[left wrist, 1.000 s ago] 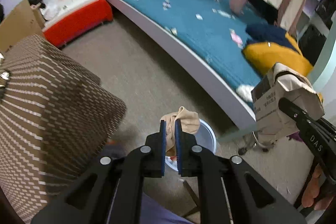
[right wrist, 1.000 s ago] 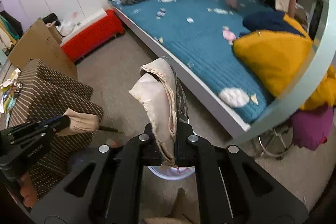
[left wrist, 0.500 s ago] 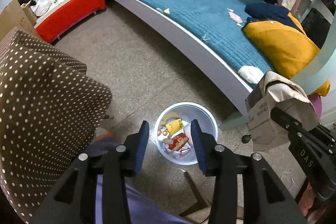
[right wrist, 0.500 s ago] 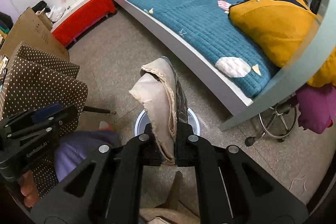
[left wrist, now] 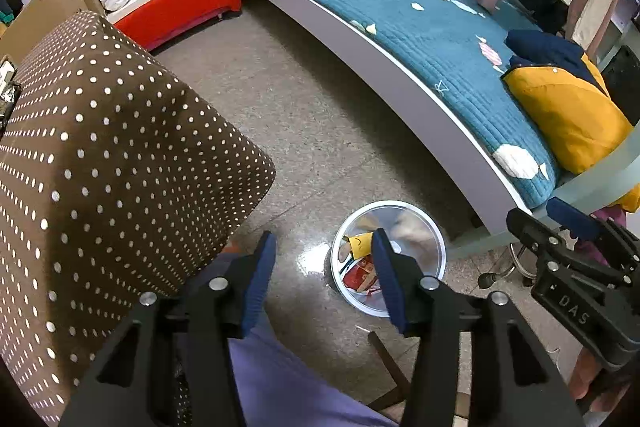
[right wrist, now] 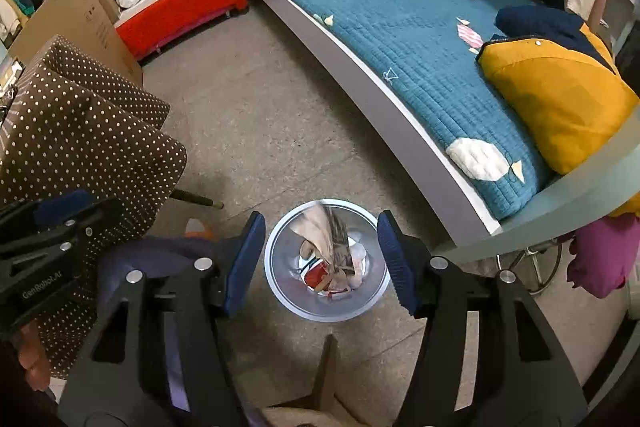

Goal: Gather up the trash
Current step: 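Return both grippers from the bucket to the table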

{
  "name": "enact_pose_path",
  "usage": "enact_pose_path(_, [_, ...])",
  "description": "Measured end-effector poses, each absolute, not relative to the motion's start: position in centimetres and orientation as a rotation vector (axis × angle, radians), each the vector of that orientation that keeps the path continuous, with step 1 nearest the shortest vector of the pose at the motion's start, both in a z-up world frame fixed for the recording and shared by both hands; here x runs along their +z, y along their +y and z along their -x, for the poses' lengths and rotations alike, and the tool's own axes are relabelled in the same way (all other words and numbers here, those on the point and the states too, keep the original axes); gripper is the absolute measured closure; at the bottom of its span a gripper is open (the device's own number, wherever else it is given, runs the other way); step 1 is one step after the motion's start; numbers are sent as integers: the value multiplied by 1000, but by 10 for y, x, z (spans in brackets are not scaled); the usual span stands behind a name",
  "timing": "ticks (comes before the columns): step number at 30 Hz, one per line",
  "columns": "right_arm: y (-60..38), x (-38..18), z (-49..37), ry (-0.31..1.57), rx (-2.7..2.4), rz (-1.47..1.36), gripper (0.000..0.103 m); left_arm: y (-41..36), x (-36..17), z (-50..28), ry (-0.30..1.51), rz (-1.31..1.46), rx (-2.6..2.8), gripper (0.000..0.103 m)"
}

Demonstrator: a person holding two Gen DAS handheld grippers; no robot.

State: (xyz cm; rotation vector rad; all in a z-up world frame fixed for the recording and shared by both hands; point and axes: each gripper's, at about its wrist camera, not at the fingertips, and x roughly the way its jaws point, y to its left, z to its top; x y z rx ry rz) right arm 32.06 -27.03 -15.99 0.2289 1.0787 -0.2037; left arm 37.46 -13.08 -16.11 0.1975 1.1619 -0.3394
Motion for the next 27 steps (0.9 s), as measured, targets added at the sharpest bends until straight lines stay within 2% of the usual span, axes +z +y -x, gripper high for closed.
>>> enact_pose_path(15, [-269,-152,-314,1080,-208,-215,45,-146,-154,-366,1148,-218,-367,50])
enact_pose_path(22, [-267,-135,-309,1043,-207,-214,43,-146,-126,-351,1064,-234,-392,43])
enact_pose_path(27, [-259,-117,-308,999,-196,-203,41,-142,-102,-343,1010,-221,-406,43])
